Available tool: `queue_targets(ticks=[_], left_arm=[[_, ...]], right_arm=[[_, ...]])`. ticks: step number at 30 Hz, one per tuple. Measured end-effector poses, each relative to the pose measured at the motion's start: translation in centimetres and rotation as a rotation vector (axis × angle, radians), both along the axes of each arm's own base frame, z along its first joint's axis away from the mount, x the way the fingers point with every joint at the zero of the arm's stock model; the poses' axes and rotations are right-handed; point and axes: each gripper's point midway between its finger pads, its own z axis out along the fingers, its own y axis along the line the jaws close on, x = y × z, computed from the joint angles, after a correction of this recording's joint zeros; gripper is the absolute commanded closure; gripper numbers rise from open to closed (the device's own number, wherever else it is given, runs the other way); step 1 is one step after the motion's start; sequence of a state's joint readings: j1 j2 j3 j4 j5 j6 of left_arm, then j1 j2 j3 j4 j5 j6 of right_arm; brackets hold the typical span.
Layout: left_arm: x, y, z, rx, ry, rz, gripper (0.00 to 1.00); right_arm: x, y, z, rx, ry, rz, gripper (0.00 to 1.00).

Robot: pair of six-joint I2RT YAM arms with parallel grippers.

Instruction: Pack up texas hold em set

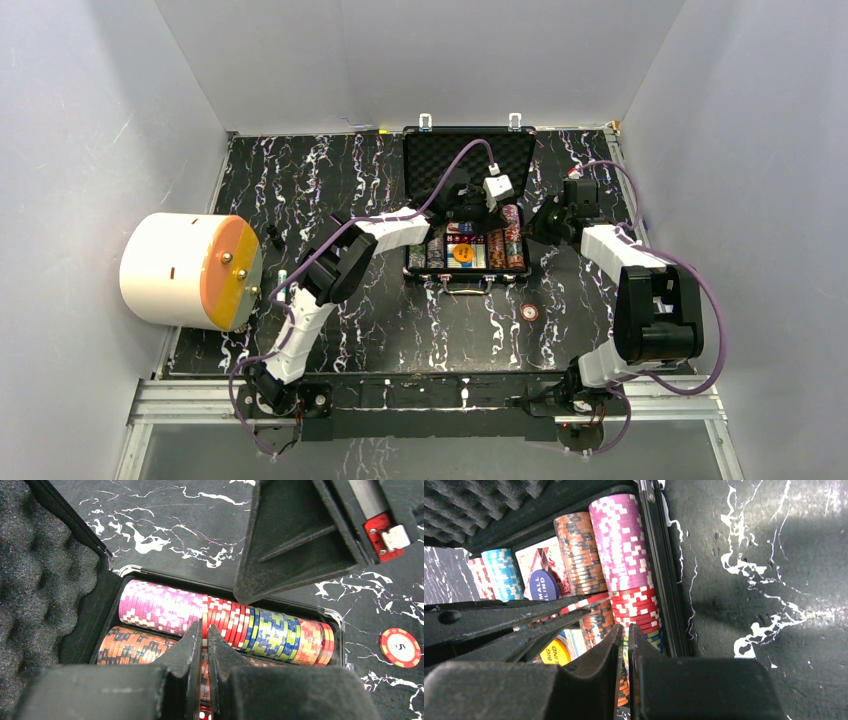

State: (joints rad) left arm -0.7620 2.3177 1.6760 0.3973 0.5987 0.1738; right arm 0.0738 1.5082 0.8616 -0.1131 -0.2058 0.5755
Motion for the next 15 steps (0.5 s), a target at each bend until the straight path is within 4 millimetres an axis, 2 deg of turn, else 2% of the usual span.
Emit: queue_targets(ticks=[3,8,15], left_arm=[[-0.1,0.0,0.0,-0.002,0.007,0.0,1.0],[-0.1,0.0,0.0,-0.002,0.012,0.0,1.0],[-0.4,0.2,-0.1,-0.005,0.023,-0.001,1.0]], right_arm=[[0.5,0.1,0.0,0.001,-0.013,0.001,0.81],[0.8,0.2,-1.2,0.004,0.014,0.009,0.78],[0.6,0.5,-1.5,0.015,0.025,0.026,0.83]])
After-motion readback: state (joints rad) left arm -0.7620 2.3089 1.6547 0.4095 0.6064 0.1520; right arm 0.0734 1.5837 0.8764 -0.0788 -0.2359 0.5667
